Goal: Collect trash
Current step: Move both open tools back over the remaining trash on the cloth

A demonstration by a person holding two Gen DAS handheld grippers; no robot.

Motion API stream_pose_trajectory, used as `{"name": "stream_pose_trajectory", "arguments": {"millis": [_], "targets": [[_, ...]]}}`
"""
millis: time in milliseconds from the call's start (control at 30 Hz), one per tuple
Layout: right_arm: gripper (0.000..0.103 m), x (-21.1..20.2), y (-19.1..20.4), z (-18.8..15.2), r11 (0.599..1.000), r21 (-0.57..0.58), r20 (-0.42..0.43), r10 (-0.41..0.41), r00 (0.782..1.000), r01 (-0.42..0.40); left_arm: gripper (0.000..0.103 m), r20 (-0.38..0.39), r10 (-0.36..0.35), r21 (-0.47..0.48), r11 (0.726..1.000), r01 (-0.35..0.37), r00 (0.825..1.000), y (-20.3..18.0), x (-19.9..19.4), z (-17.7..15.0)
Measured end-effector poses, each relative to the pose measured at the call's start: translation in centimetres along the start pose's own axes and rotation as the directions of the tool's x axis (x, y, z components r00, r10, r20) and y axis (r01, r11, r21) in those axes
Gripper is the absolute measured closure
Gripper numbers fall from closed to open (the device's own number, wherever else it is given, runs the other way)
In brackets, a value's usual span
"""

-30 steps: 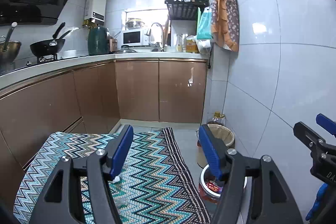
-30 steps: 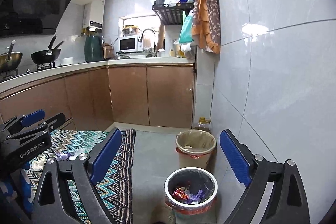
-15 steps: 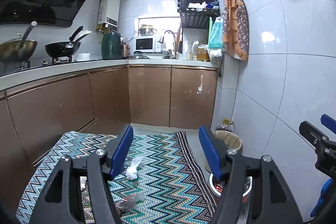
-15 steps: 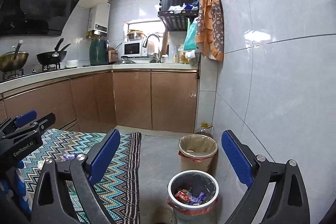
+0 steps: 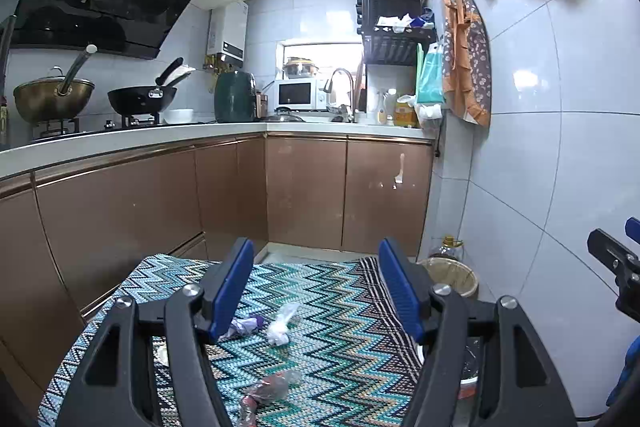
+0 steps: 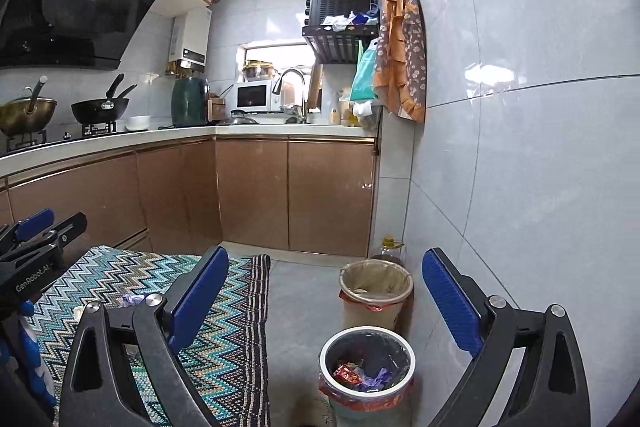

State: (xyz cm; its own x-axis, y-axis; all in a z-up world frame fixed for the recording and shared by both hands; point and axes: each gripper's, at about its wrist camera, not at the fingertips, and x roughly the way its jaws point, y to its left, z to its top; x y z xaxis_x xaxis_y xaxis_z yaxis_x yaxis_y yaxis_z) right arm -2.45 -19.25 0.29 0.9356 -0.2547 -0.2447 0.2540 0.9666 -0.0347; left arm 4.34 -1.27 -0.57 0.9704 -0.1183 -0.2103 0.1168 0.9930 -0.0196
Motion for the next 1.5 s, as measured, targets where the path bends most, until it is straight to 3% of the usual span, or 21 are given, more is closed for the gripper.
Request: {"name": "stream_pose_trajectory", "arguments": {"millis": [800,1200,1500], "targets": [[0.006,1.6,2.3,-0.7,0.999,-0.027,-0.01,0.019,1.0,-0.019,0.039,0.0,0.067,0.019,0.998,-0.067,0.998,2.5,0.2,-1.1],[0.006,4.9,6.4,-1.7,0.989,-0.085,-0.084,0.113,0.99,-0.12,0.039,-0.084,0.114,-0.003,0.993,-0.114,0.99,6.5,3.2,-3.0],[0.006,8.4,11.1,-2.9,0.963,-0.124,-0.171,0.217,0.961,-0.239,0.039,-0.156,0.154,-0.025,0.987,-0.16,0.976,10.5,6.2,-4.5]]}}
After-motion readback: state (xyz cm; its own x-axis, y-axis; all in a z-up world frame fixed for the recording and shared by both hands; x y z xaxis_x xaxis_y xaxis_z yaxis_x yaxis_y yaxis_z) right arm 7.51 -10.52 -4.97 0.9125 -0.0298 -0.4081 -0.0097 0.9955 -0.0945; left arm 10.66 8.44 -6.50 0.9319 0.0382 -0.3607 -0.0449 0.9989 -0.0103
